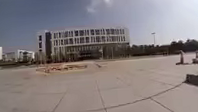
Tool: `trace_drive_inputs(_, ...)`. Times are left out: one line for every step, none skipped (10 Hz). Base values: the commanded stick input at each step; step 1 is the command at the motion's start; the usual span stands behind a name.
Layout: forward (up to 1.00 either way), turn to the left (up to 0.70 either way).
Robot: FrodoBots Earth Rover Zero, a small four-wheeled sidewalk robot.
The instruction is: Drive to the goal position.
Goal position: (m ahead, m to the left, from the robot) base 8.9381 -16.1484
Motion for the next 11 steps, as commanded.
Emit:
trace_drive_inputs(0.70,0.00)
trace_drive_inputs(0.70,-0.02)
trace_drive_inputs(0.70,-0.20)
trace_drive_inputs(0.70,-0.35)
trace_drive_inputs(0.70,-0.35)
trace_drive_inputs(0.70,-0.30)
trace_drive_inputs(0.70,-0.06)
trace_drive_inputs(0.70,0.00)
trace_drive_inputs(0.70,0.00)
trace_drive_inputs(0.70,0.00)
trace_drive_inputs(0.70,0.00)
